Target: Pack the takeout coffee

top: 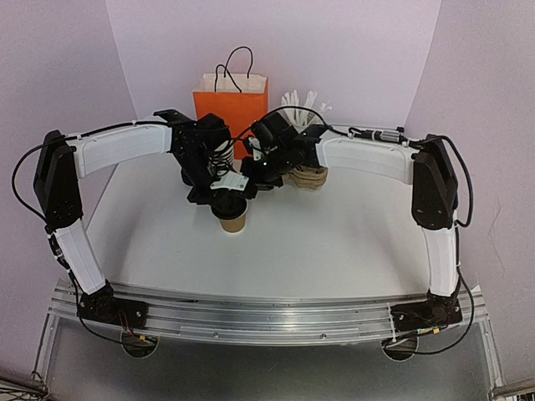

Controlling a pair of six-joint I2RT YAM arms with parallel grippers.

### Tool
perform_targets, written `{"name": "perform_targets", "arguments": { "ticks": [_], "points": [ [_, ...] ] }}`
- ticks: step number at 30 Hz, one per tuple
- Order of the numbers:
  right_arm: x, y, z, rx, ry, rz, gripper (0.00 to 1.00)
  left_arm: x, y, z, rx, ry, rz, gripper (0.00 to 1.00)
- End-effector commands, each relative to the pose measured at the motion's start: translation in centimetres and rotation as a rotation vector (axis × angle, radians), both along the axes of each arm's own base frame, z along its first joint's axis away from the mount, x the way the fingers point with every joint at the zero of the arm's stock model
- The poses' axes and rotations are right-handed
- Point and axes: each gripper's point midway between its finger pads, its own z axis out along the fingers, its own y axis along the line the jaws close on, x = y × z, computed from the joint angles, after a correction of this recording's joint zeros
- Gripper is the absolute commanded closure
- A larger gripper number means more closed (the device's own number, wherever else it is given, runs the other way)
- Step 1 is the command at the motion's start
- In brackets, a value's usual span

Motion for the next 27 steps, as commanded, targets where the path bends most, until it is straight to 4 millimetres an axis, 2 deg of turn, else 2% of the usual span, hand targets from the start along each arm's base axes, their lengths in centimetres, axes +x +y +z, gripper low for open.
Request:
{"name": "perform_targets", "arguments": {
  "ticks": [1,7,14,23,27],
  "points": [
    [-2.8,2.4,0.8,0.033,0.012,0.101,0.72,2.9,-2.7,2.1,-0.112,-0.100,0.030,1.00],
    [-3.3,2.8,1.1,0.054,0.030,0.128,0.72,2.4,-3.0,2.0,-0.131,-0.067,0.035,1.00],
    [-3.6,3.1,1.3,0.071,0.045,0.144,0.70,2.0,-2.6,1.0,-0.113,-0.059,0.022,1.00],
    [-4.3,3.1,-0.3,0.058,0.093,0.163,0.71,1.9,-2.0,-0.7,-0.080,-0.061,0.014,1.00],
    [-4.7,3.1,-1.0,0.053,0.111,0.179,0.75,2.3,-1.7,-1.2,-0.062,-0.082,0.013,1.00]
  ]
}}
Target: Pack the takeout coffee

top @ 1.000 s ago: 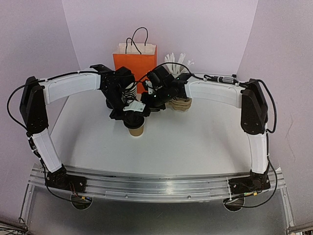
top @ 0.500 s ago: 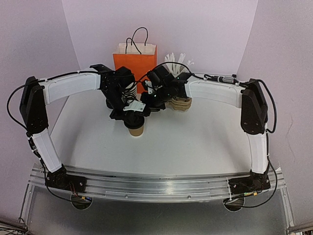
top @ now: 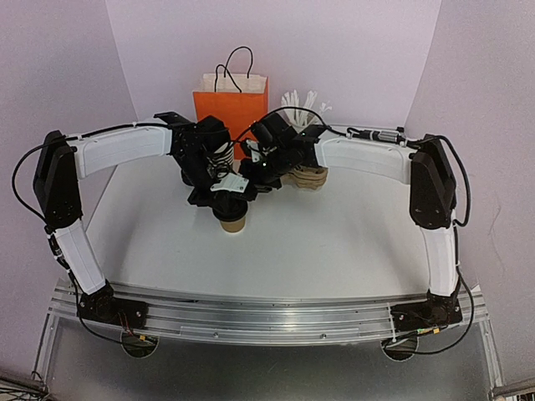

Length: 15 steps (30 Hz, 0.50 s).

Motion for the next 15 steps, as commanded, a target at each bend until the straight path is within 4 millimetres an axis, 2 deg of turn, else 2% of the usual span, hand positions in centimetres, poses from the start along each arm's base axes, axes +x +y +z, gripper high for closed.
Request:
{"name": "perform_targets", "arguments": {
  "ticks": [1,8,15],
  "points": [
    [-4.0,2.5,-0.9,0.029,0.066,0.134,0.76,2.8,-1.5,-0.7,-0.041,-0.102,0.035,1.00],
    [-4.9,2.3,-1.5,0.029,0.093,0.172,0.76,3.7,-1.4,-0.7,-0.039,-0.122,0.060,1.00],
    [-4.8,1.5,-3.8,-0.026,0.104,0.145,0.73,4.1,-1.7,-0.6,-0.048,-0.121,0.079,1.00]
  ]
}}
